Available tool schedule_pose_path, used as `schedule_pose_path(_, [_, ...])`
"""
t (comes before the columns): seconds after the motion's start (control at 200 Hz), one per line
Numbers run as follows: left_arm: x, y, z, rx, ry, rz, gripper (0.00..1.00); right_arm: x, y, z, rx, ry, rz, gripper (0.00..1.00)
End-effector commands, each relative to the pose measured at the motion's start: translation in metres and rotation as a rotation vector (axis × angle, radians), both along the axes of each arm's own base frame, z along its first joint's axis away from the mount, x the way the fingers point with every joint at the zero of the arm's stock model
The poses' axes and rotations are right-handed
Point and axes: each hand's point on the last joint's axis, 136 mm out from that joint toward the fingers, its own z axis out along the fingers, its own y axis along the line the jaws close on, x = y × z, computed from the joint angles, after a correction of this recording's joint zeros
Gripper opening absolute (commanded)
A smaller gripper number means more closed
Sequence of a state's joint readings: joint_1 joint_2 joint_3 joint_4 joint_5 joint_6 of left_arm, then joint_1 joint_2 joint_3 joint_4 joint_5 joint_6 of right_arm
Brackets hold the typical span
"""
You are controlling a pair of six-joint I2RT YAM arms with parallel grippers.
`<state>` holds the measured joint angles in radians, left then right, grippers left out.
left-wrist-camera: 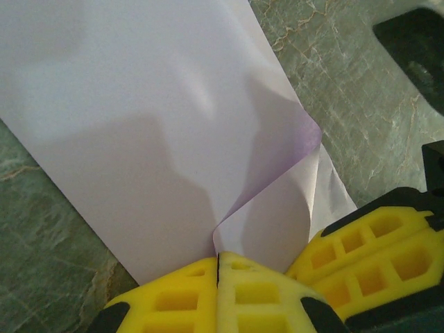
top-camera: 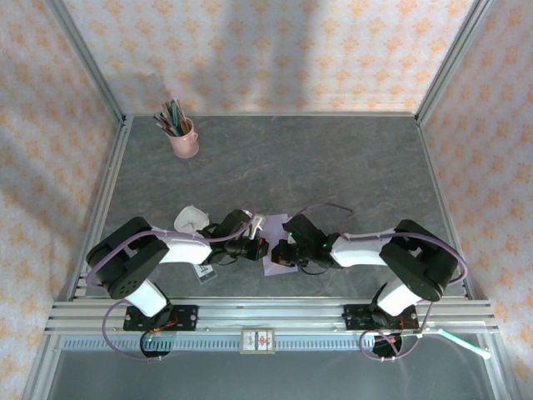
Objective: Fold a paper plane with a square sheet of paper (pick it up from the middle)
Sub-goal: Fold the triangle at the bottom-center of the table.
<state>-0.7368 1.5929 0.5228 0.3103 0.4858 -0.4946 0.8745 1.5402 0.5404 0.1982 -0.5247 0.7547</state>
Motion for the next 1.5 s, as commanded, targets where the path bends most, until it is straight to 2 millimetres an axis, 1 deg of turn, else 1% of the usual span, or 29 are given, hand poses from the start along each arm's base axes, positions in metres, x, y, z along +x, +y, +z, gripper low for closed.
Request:
schedule_pose_path(0.0, [-0.031,0.038,-0.054,0.204,0.145,0.001,0.00,0.014,0.003,0.020,0.023,-0.046,-0.007,0.00])
schedule_pose_path(0.065, [-0.031,0.038,-0.054,0.203,0.144,0.000,0.00,0.018,0.003,0.026,0.035,-0.056,-0.014,0.00])
schedule_pose_path(0.165, [-0.031,0.038,-0.053,0.203,0.143,-0.001,0.00,0.022,0.002,0.025,0.028,-0.061,-0.016,0.00])
schedule_pose_path(0.345, [-0.031,0.038,-0.053,0.201,0.144,0.000,0.00,0.023,-0.004,0.009,-0.005,-0.040,-0.017,0.00])
schedule_pose_path(0.455, [-0.031,0.038,-0.053,0.201,0.145,0.000,0.00,0.020,-0.013,-0.004,-0.042,-0.024,-0.022,0.00])
schedule_pose_path(0.601, [-0.031,0.039,-0.053,0.203,0.145,0.001,0.00,0.019,-0.021,-0.011,-0.060,-0.012,-0.028,0.00])
schedule_pose_path(0.661, [-0.031,0.039,-0.053,0.203,0.145,0.002,0.00,0.021,-0.020,-0.007,-0.050,-0.016,-0.026,0.00])
schedule_pose_path(0.826, [-0.031,0.039,-0.054,0.205,0.145,0.000,0.00,0.030,-0.013,0.013,-0.025,-0.053,-0.023,0.00])
schedule_pose_path(0.931, [-0.032,0.039,-0.054,0.205,0.146,-0.001,0.00,0.033,-0.009,0.019,-0.014,-0.061,-0.017,0.00])
schedule_pose_path(1.006, [-0.031,0.039,-0.054,0.205,0.144,-0.001,0.00,0.034,-0.011,0.014,-0.032,-0.061,-0.016,0.00])
schedule_pose_path(1.116, [-0.032,0.040,-0.055,0.207,0.148,-0.001,0.00,0.033,-0.020,0.001,-0.057,-0.038,-0.027,0.00])
schedule_pose_path(1.176, [-0.032,0.040,-0.054,0.207,0.148,0.001,0.00,0.034,-0.023,-0.003,-0.062,-0.033,-0.032,0.00])
schedule_pose_path(1.497, [-0.033,0.044,-0.057,0.223,0.149,0.011,0.00,0.037,-0.040,-0.014,-0.097,-0.024,-0.050,0.00])
